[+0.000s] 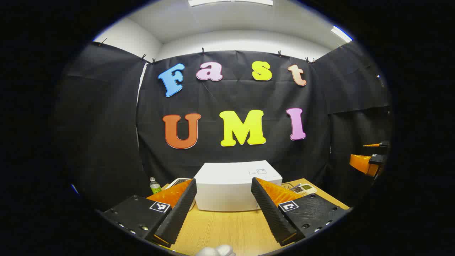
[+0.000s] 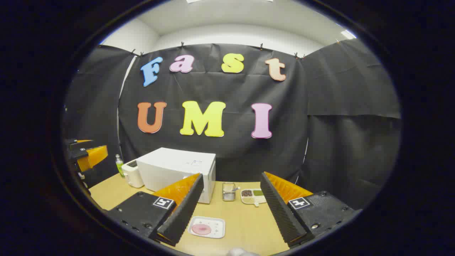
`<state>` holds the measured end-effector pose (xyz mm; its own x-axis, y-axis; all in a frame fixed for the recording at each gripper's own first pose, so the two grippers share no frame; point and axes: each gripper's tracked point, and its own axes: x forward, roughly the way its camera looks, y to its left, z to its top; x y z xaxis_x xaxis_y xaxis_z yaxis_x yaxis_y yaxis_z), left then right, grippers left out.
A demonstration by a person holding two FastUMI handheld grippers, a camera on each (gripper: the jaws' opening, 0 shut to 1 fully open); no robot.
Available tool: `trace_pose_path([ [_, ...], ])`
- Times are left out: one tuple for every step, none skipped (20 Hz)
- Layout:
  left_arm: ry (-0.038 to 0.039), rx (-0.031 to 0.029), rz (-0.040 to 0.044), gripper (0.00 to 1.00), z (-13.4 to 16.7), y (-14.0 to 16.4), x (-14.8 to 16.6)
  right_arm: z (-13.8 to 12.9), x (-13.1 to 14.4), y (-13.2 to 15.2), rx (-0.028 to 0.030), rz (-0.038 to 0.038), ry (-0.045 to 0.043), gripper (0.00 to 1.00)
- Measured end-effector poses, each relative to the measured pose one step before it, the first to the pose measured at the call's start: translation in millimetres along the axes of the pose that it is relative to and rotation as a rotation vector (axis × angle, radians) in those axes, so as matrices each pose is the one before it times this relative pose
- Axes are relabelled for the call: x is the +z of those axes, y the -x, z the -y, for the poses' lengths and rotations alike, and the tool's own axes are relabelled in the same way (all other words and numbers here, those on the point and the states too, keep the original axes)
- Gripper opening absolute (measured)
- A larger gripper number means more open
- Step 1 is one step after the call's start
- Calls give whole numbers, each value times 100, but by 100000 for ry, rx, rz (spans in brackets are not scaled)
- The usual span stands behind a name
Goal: Open the microwave oven with the left hand, put the food in, and close the microwave oven.
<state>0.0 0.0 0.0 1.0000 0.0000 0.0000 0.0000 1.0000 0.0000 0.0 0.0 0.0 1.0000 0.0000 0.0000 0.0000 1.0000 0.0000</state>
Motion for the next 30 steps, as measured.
trace_pose_path([
  [-410,194,596,95,-187,-167,188,-4,3,-125,-299,-20,296,100],
  [-294,154,-52,95,-143,-91,31,-100,45,-53,294,-38,336,100],
  [-9,46,208,95,-136,-88,103,-85,72,-79,-93,293,187,100],
  [-73,337,217,95,-70,10,219,199,153,-36,-747,329,294,100],
  [-242,140,-22,95,-140,-161,-8,83,201,-129,-407,265,87,100],
  [-56,310,81,95,-224,152,-24,-102,21,-129,120,197,-350,100],
  [-20,75,289,95,-64,-37,132,-116,125,-90,63,142,-409,100],
  [-79,162,-20,95,-105,-157,-44,64,-4,-59,13,288,-324,100],
  [-208,454,84,95,-114,11,24,-153,-98,-78,377,-97,-30,100],
  [-40,274,-191,95,-81,55,-107,-62,-90,-37,145,-312,292,100],
  [74,74,-16,95,-17,-34,-45,-3,-48,-65,88,-69,418,95],
  [-61,72,3,95,41,-29,-30,103,-49,25,-120,-60,325,100],
  [-232,398,-1,95,-136,-103,-93,4,-53,-22,318,-269,277,95],
  [-91,78,-266,95,31,-8,-124,-26,-232,31,206,-397,127,100],
  [32,225,-261,95,-20,-112,-207,-4,-59,-91,309,-259,117,95],
  [74,328,-178,95,-1,-125,-123,126,68,-96,-4,-245,112,100],
  [242,142,126,95,144,-184,-114,161,-111,-46,-97,-140,181,95],
  [788,-628,450,95,303,-220,-147,217,48,-64,-322,9,124,100],
  [387,-1035,528,95,509,-265,-174,241,-105,-62,-161,-158,-30,100],
  [-175,-343,644,95,361,-309,-318,179,72,-26,-77,-305,-87,95],
  [-495,-571,309,95,509,-459,-478,303,47,41,-2,-213,-82,100],
  [-839,-1139,339,95,800,-463,-516,344,110,107,-359,-10,-40,100],
  [-583,-685,184,95,854,-688,-665,438,179,-30,-627,-382,-15,95],
  [246,-1459,-883,95,969,-679,-968,387,-34,5,-390,-590,-296,100],
  [1690,-1911,-1328,95,1263,-731,-1009,330,95,1,-282,-447,-324,100],
  [2274,-2121,-584,95,1315,-704,-812,370,220,93,-153,-322,-295,95],
  [1424,-1985,-427,95,1214,-837,-635,385,260,51,-519,73,-166,100],
  [480,-1590,-624,95,1063,-981,-855,381,346,139,-578,-81,49,100],
  [563,-1811,-943,95,1123,-1017,-1000,333,138,8,-496,-401,393,95],
  [273,-1748,-722,95,1040,-1160,-925,360,181,106,-494,-514,261,95],
])
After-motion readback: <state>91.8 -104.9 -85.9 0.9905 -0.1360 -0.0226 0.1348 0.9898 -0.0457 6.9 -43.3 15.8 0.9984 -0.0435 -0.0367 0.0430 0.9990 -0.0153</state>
